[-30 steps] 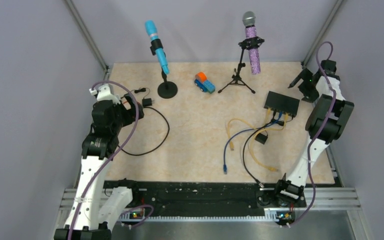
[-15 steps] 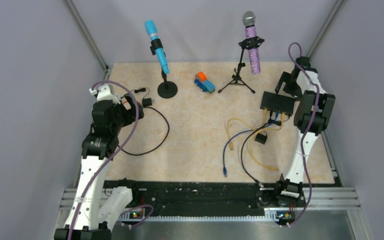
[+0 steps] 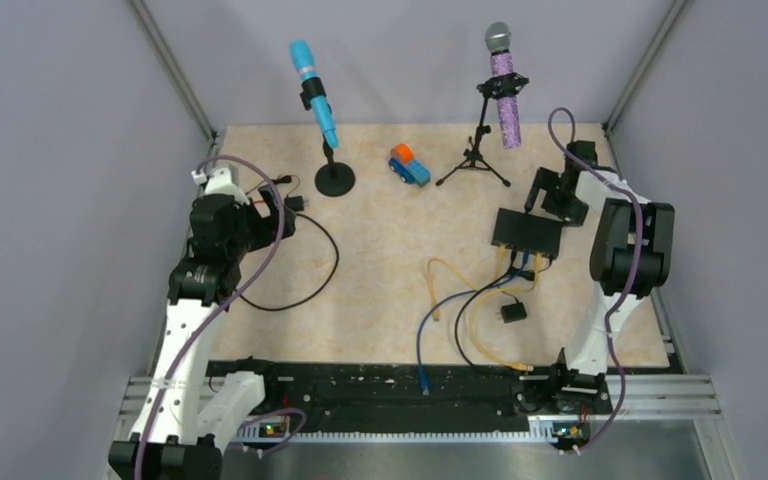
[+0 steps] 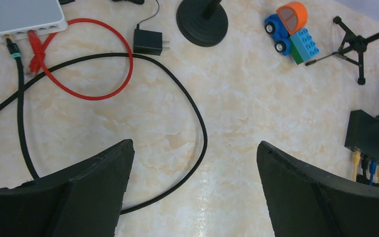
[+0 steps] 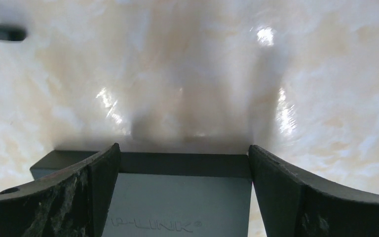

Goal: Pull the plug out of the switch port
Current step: Move the switch port to the center of the board.

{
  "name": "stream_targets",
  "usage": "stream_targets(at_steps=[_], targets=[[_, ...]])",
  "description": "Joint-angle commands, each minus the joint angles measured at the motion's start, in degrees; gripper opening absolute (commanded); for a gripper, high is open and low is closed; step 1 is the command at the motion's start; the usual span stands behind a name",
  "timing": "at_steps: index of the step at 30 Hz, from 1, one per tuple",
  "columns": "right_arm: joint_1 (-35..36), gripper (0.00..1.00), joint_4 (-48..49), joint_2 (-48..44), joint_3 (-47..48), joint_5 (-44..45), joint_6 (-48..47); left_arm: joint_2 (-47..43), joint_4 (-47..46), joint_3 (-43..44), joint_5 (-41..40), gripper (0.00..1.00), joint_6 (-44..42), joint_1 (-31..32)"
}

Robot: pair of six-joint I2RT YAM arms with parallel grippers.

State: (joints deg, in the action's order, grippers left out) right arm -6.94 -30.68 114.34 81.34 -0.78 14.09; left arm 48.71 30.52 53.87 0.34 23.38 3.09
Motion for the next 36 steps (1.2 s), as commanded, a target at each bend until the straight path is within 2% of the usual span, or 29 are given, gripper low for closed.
stream_targets(at_steps=[1, 6, 10, 13, 18, 22, 30, 36], targets=[[2.0, 0.98, 4.0, -6.2, -7.1, -7.4, 4.1, 1.9, -2.7, 1.6, 6.5, 0.99, -2.9, -0.1], [2.3, 0.98, 10.4, -13.4, -16.7, -14.4, 6.0, 2.6, -4.4, 1.1, 13.0, 0.99, -4.4, 0.0], [2.3, 0.98, 10.6, -15.7, -18.8, -18.1, 4.9, 4.2, -5.7, 0.8, 18.1, 0.99, -6.1, 1.3], [2.2, 0.98, 9.3, -18.6, -19.3, -13.3, 6.2, 5.4, -6.3, 1.1, 19.7, 0.99, -7.7, 4.2], [1.7, 0.99, 9.7, -28.3, -23.6, -2.4, 14.0, 9.4, -6.0, 3.2, 20.2, 0.99, -12.0, 12.5], [0.7, 0.99, 9.8, -35.0, -28.7, 2.2, 19.9, 15.3, -5.8, 4.7, 21.0, 0.99, -12.9, 18.5], [-0.8, 0.99, 10.1, -41.6, -37.3, -2.9, 20.5, 29.8, -7.5, 10.9, 21.9, 0.99, -13.7, 28.9], [-0.9, 0.99, 10.1, -41.2, -38.7, -5.9, 20.4, 43.2, -11.1, 17.6, 27.9, 0.99, -13.4, 34.4]])
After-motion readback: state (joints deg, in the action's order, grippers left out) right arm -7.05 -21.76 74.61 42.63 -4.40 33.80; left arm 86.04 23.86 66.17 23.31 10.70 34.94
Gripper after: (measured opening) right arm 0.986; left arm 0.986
